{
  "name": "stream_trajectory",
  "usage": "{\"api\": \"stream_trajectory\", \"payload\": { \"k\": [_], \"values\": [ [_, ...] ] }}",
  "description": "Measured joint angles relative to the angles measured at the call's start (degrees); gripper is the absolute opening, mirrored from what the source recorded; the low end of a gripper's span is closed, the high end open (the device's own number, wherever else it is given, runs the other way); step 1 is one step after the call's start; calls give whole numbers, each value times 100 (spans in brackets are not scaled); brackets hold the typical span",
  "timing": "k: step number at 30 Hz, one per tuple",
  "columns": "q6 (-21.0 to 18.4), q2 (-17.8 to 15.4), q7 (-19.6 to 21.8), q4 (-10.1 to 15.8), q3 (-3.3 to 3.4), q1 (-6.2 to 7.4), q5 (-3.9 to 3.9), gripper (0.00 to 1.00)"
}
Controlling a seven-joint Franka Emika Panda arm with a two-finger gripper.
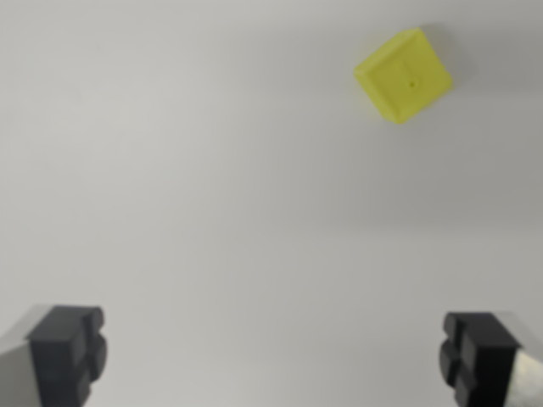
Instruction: Pick yellow cube
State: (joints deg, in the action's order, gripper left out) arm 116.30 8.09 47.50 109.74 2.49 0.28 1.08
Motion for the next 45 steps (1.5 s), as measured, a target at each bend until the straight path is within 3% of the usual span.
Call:
{"api": "stream_trajectory", "payload": {
  "k": [7,45],
  "values": [
    [22,24,-84,-5,0,-15,0,100],
    [1192,955,-1964,164,0,-399,-65,100]
  ]
}}
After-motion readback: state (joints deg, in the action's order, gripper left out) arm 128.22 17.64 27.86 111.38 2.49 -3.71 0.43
